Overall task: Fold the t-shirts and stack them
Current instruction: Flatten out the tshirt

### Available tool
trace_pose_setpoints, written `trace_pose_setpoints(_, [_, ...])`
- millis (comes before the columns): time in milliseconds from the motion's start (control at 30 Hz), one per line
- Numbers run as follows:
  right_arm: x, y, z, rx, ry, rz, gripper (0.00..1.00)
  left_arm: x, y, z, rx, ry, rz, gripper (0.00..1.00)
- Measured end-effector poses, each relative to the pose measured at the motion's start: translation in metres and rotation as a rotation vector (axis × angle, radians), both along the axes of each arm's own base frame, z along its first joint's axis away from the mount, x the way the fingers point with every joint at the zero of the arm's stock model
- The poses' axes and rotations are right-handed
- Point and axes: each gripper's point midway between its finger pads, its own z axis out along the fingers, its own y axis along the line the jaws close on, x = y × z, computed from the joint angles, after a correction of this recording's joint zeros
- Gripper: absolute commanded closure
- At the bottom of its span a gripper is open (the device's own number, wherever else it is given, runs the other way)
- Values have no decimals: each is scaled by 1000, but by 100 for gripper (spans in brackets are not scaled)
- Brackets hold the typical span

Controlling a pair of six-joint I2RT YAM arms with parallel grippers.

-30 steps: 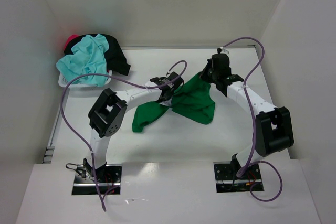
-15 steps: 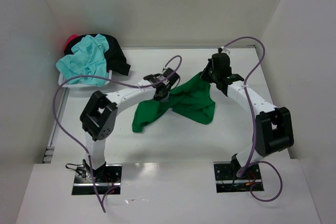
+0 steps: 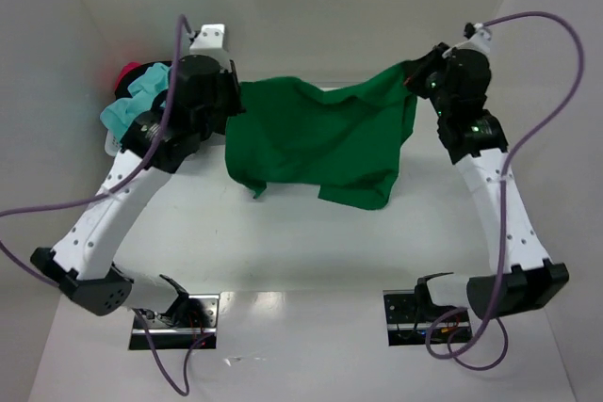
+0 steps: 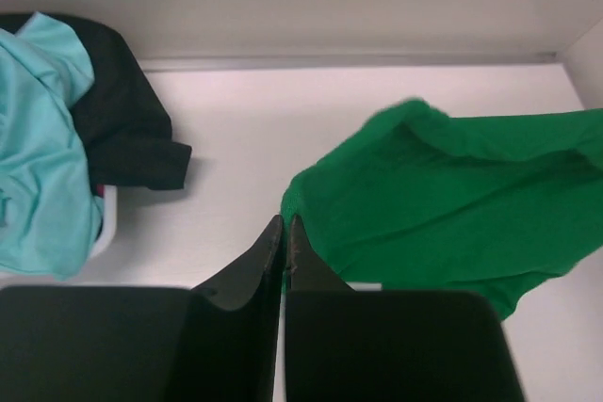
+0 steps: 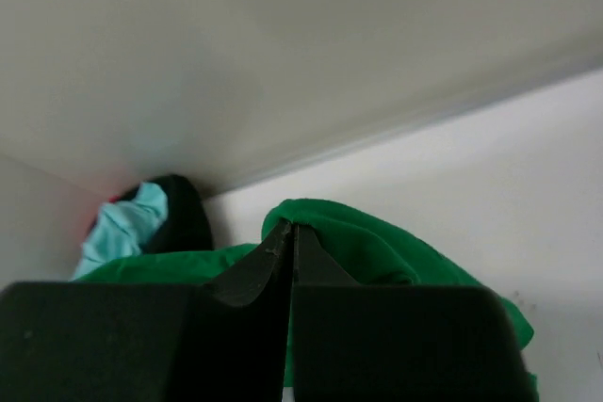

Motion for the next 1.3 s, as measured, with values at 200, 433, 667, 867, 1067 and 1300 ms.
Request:
trace_pose_setpoints(200, [-72, -9, 101, 24, -231, 16, 100, -43, 35, 44, -48, -103, 30, 100])
trace_pose_setpoints(433, [-179, -12, 172, 58, -438, 94, 100, -128, 91, 89, -165, -264, 38, 100])
trace_pose_setpoints(667, [-277, -10, 223, 87, -616, 190, 100, -204, 141, 132, -310, -441, 44, 100])
trace_pose_setpoints(867, [-273, -18, 224, 96, -597, 139, 100, -191, 139, 121, -288, -415, 79, 100])
trace_pose_setpoints(1067, [-166, -19, 142, 85, -342, 37, 100, -96, 85, 41, -142, -198, 129, 100])
trace_pose_setpoints(1300, [-33, -3, -120, 62, 244, -14, 100, -11, 40, -166, 72, 226, 190, 100])
